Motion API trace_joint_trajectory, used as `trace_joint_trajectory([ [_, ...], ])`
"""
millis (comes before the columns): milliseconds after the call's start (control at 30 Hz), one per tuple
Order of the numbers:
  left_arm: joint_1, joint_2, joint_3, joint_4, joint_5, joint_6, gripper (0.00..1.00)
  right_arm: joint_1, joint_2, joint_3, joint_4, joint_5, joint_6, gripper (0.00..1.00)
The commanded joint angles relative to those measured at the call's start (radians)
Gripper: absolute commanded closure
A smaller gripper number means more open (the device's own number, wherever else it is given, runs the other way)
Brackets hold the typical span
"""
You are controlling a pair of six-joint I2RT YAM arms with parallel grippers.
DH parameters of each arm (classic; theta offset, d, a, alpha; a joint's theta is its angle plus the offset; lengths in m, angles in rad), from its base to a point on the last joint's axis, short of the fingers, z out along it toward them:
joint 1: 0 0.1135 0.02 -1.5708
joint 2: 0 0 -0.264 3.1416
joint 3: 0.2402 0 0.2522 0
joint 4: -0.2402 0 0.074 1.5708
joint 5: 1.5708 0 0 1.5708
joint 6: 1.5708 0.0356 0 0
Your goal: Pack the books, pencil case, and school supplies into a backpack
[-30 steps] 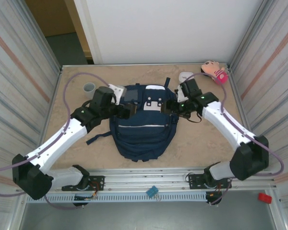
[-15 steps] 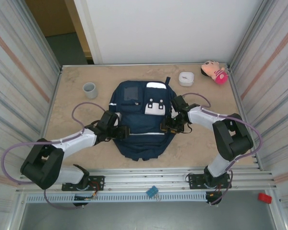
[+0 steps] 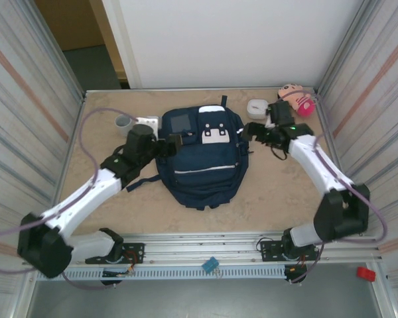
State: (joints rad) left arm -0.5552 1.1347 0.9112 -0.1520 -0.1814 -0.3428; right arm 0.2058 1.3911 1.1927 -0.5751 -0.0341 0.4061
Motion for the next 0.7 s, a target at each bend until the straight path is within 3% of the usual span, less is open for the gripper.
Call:
trace_joint_trajectory([
  [0,0.010,-0.151,-0.079,0.025,-0.223,0.199,0.06,-0.078,-0.155,-0.075,0.062,0.072,-0.141,0.01],
  [167,0.036,-0.356,-0.386,0.256,-0.356,0.445,0.02,-0.190,-0.328,-0.415,0.470,-0.045,-0.256,0.01],
  [300,0.140,-0.444,-0.607,0.386,-0.360,0.428,0.01,-0.230,-0.304,-0.632,0.753,-0.110,-0.347,0.01],
  [367,0.196,-0.449,-0.713,0.506,-0.286,0.408,0.01,-0.238,-0.237,-0.713,0.901,-0.130,-0.392,0.01],
  [500,0.278,-0.350,-0.816,0.734,-0.175,0.435,0.01,-0.267,-0.062,-0.792,1.149,-0.195,-0.397,0.01],
  [667,0.354,-0.099,-0.804,0.980,-0.062,0.462,0.01,-0.272,0.080,-0.742,1.236,-0.234,-0.403,0.01],
])
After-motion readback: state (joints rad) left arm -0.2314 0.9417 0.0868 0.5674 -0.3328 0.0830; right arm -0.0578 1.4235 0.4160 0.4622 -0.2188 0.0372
